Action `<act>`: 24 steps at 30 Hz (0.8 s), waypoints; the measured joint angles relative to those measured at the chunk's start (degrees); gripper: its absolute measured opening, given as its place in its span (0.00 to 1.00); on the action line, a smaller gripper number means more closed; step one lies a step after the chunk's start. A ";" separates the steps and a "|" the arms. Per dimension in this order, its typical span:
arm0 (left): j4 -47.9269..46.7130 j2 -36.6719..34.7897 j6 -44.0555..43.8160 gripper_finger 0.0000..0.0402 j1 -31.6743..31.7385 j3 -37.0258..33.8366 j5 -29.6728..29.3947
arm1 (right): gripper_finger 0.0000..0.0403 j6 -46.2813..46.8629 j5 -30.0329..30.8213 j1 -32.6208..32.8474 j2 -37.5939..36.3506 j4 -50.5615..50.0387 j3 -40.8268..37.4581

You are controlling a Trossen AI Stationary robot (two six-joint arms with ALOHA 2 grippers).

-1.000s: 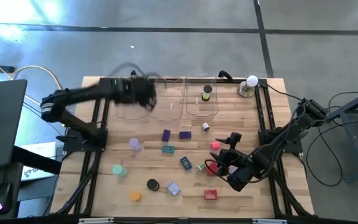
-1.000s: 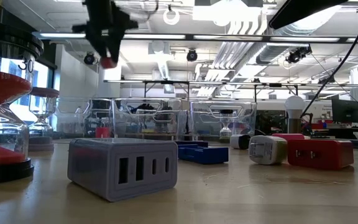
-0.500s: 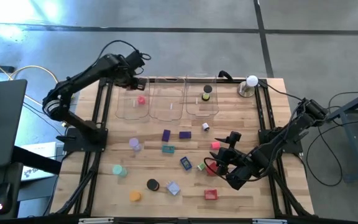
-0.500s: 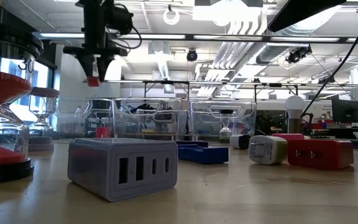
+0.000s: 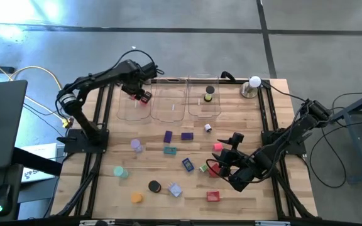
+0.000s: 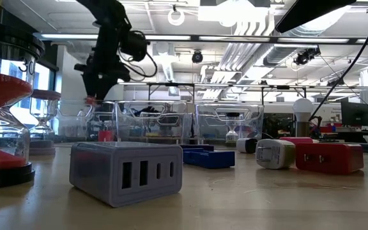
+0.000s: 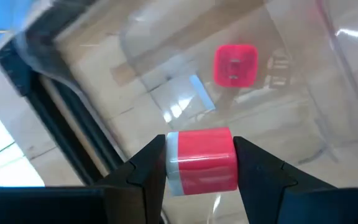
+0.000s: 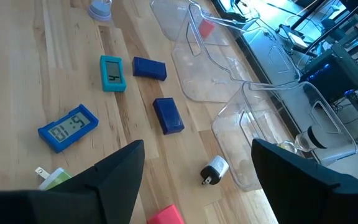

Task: Pick & Place Office items
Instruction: Put the pink white charger adapter into the left transparent bin

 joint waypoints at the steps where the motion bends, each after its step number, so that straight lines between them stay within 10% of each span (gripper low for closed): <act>1: 0.80 -0.13 0.94 0.37 -0.26 -1.46 0.06 | 0.71 0.00 -0.02 0.00 0.00 0.00 0.00; 19: 16.67 -0.59 2.87 0.38 1.11 -15.56 4.42 | 0.71 -1.14 -0.54 -1.08 0.00 0.02 0.00; 24: 17.63 -0.61 3.22 0.53 1.15 -15.60 4.44 | 0.71 -1.25 0.26 -1.13 0.00 0.04 0.00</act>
